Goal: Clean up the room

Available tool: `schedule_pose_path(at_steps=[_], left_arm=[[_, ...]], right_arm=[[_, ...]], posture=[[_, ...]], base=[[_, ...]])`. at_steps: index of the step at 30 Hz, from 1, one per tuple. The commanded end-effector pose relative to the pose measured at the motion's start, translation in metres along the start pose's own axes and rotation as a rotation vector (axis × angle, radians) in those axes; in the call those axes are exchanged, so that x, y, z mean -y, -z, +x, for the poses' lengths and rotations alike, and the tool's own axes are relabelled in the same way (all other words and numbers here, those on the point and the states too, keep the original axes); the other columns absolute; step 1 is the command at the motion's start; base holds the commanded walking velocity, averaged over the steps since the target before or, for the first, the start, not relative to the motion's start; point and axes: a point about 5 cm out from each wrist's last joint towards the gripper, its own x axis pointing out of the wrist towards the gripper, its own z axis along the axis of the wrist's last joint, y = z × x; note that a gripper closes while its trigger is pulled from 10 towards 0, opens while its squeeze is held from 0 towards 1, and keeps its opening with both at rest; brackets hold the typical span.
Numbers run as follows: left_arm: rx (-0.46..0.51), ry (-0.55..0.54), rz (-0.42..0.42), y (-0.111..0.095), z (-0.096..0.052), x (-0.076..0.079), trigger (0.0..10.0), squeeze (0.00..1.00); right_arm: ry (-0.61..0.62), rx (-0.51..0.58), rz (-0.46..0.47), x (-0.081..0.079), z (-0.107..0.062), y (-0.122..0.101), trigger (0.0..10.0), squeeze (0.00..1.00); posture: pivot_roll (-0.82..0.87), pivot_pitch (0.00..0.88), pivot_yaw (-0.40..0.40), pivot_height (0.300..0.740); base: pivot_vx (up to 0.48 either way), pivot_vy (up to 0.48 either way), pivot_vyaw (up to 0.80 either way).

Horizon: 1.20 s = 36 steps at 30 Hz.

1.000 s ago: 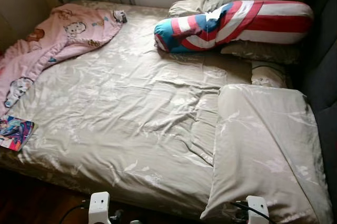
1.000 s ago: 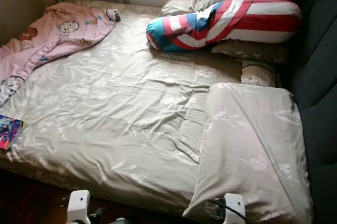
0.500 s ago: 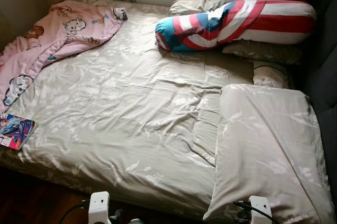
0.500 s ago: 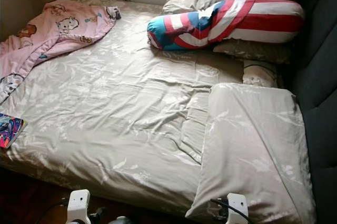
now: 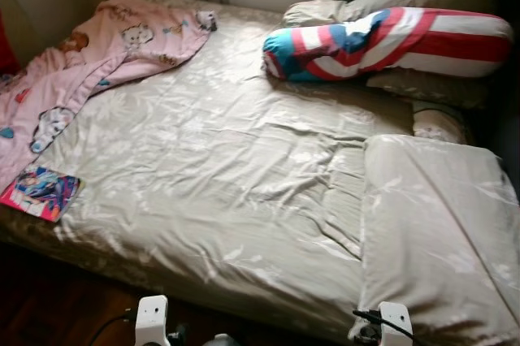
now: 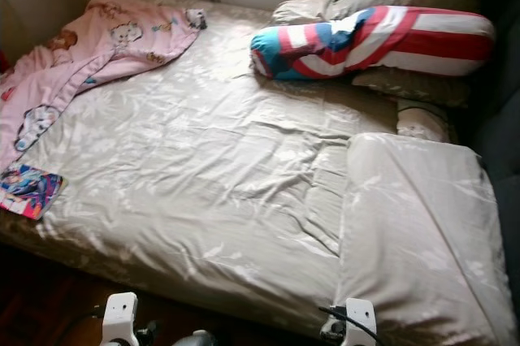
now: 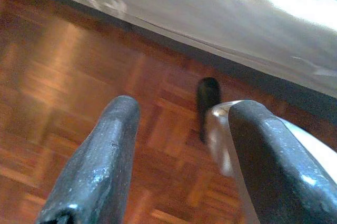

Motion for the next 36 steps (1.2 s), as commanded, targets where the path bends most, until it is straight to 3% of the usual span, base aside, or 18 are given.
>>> schedule_pose_path(at_steps=[1,20,30,36], left_arm=[[-0.029,0.010,0.008,0.0075,-0.0015,0.0014,10.0,0.00],[-0.030,0.010,0.012,0.0073,-0.0014,0.0013,10.0,0.00],[-0.030,0.010,0.013,0.0073,-0.0015,0.0008,10.0,0.00],[-0.031,0.008,0.013,0.0076,-0.0016,0.0005,10.0,0.00]], right_arm=[[0.023,-0.044,0.002,0.0069,-0.0040,0.0131,10.0,0.00],[0.037,-0.052,0.013,0.0138,-0.0064,0.0168,10.0,0.00],[0.033,-0.052,0.007,0.0064,-0.0049,0.0172,10.0,0.00],[0.038,-0.052,0.005,0.0106,-0.0059,0.0177,10.0,0.00]], posture=[[0.03,0.168,-0.005,0.740],[0.03,0.169,0.001,0.740],[0.03,0.160,0.002,0.740],[0.03,0.147,0.002,0.740]], base=[[0.000,0.454,0.00],[0.000,0.452,0.00],[0.000,0.454,0.00],[0.000,0.453,0.00]])
